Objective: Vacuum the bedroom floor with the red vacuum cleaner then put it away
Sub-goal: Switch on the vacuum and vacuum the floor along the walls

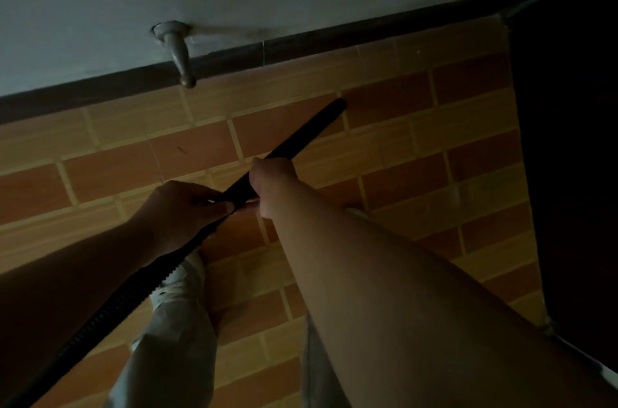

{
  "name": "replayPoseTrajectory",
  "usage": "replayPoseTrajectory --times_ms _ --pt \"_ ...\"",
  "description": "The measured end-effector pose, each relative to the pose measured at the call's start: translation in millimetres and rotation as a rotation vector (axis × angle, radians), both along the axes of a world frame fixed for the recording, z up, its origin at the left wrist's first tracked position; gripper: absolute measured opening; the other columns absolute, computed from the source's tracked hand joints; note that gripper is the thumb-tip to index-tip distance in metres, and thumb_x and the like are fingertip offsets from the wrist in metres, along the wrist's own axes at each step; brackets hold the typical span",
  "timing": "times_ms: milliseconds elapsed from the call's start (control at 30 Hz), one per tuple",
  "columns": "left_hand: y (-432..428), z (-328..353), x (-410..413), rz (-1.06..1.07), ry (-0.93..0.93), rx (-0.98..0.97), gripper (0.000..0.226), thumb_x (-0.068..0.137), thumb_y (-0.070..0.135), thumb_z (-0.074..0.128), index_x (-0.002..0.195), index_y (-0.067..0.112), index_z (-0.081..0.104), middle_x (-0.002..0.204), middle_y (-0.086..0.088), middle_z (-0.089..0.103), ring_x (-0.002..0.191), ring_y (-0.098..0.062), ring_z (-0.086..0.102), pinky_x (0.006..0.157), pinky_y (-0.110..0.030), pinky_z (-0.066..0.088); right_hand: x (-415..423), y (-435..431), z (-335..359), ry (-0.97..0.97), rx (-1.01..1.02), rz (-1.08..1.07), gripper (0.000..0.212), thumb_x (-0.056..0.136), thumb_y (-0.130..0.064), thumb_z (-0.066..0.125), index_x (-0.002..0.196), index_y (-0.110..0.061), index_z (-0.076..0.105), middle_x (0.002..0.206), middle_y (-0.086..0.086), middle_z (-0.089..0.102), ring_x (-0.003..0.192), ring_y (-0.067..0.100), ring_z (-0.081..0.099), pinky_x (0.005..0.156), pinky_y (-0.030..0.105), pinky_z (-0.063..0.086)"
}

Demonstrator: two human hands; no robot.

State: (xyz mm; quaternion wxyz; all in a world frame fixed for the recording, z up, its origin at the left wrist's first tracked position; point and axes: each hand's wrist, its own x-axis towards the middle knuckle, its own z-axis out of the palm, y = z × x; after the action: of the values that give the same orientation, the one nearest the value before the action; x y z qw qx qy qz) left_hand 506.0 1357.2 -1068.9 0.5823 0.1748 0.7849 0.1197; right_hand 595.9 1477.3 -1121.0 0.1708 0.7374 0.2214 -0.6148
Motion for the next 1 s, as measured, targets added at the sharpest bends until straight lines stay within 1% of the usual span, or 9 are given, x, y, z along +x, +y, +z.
replayPoseTrajectory --times_ms 133,233,400,467,567,667,733,833,1000 --pt "23.5 -8.2 13.7 0.068 0.034 0.028 0.008 0.091 0.034 0.073 0.099 0.037 0.073 0.067 -0.001 0.076 0.062 -0.025 0.074 0.066 -0.047 0.064 8.4 31.2 0.0 0.059 -0.027 0.012 0.045 0.103 -0.02 0.061 0.145 -0.012 0.046 0.118 0.016 0.058 0.109 0.041 0.067 0.069 0.06 0.063" --pt "37.2 -10.9 23.9 0.049 0.068 0.038 0.01 0.091 0.036 0.073 0.101 0.037 0.074 0.066 0.002 0.075 0.062 -0.024 0.074 0.067 -0.049 0.064 14.6 44.4 1.5 0.061 -0.022 0.025 0.048 0.104 -0.025 0.061 0.146 -0.014 0.041 0.133 0.018 0.056 0.114 0.041 0.064 0.07 0.059 0.064" --pt "47.3 -10.2 46.2 0.049 0.079 0.013 0.011 0.091 0.034 0.073 0.097 0.042 0.07 0.067 0.003 0.075 0.062 -0.022 0.074 0.066 -0.047 0.064 39.4 56.0 -3.3 0.05 -0.026 0.064 0.051 0.106 -0.029 0.057 0.15 -0.015 0.037 0.137 0.015 0.056 0.117 0.036 0.064 0.07 0.049 0.066" --pt "45.7 -6.2 57.1 0.034 0.077 -0.011 0.013 0.09 0.035 0.073 0.094 0.046 0.067 0.076 0.004 0.076 0.065 -0.021 0.074 0.066 -0.048 0.064 51.9 51.4 -6.8 0.05 -0.043 0.069 0.052 0.106 -0.03 0.056 0.152 -0.018 0.034 0.137 0.013 0.056 0.118 0.036 0.063 0.079 0.05 0.065" --pt "43.2 0.7 73.5 0.017 0.076 -0.047 0.014 0.09 0.036 0.073 0.098 0.046 0.068 0.092 0.01 0.074 0.07 -0.014 0.072 0.061 -0.036 0.061 69.3 43.8 -9.8 0.056 -0.067 0.077 0.056 0.105 -0.031 0.058 0.154 -0.019 0.032 0.137 0.011 0.057 0.119 0.035 0.062 0.095 0.051 0.06" --pt "45.3 3.9 84.8 0.007 0.113 -0.062 0.018 0.09 0.035 0.073 0.108 0.039 0.073 0.092 0.014 0.071 0.072 -0.008 0.069 0.056 -0.025 0.053 79.7 47.7 -12.4 0.066 -0.089 0.071 0.057 0.104 -0.033 0.059 0.153 -0.018 0.033 0.135 0.011 0.058 0.118 0.034 0.062 0.097 0.051 0.059" --pt "52.6 4.3 88.0 0.002 0.137 -0.047 0.023 0.091 0.034 0.073 0.113 0.034 0.074 0.088 0.014 0.072 0.062 -0.008 0.07 0.052 -0.026 0.055 79.1 56.9 -11.4 0.069 -0.087 0.069 0.057 0.103 -0.033 0.06 0.152 -0.018 0.035 0.135 0.012 0.057 0.119 0.036 0.062 0.096 0.053 0.058" --pt "71.7 0.9 84.7 -0.046 0.182 -0.005 0.026 0.093 0.039 0.069 0.118 0.032 0.072 0.092 0.011 0.072 0.052 -0.006 0.067 0.047 -0.026 0.055 69.7 76.4 -15.7 0.07 -0.053 0.079 0.055 0.102 -0.034 0.062 0.149 -0.016 0.038 0.132 0.014 0.058 0.114 0.037 0.064 0.089 0.056 0.061" --pt "94.3 -15.6 71.1 0.015 0.172 0.081 0.037 0.093 0.042 0.067 0.129 0.032 0.065 0.1 0.005 0.074 0.066 -0.013 0.072 0.065 -0.037 0.063 53.9 114.7 -6.3 0.156 -0.03 0.073 0.037 0.107 -0.027 0.056 0.14 -0.012 0.046 0.13 0.018 0.062 0.111 0.036 0.068 0.064 0.051 0.064"
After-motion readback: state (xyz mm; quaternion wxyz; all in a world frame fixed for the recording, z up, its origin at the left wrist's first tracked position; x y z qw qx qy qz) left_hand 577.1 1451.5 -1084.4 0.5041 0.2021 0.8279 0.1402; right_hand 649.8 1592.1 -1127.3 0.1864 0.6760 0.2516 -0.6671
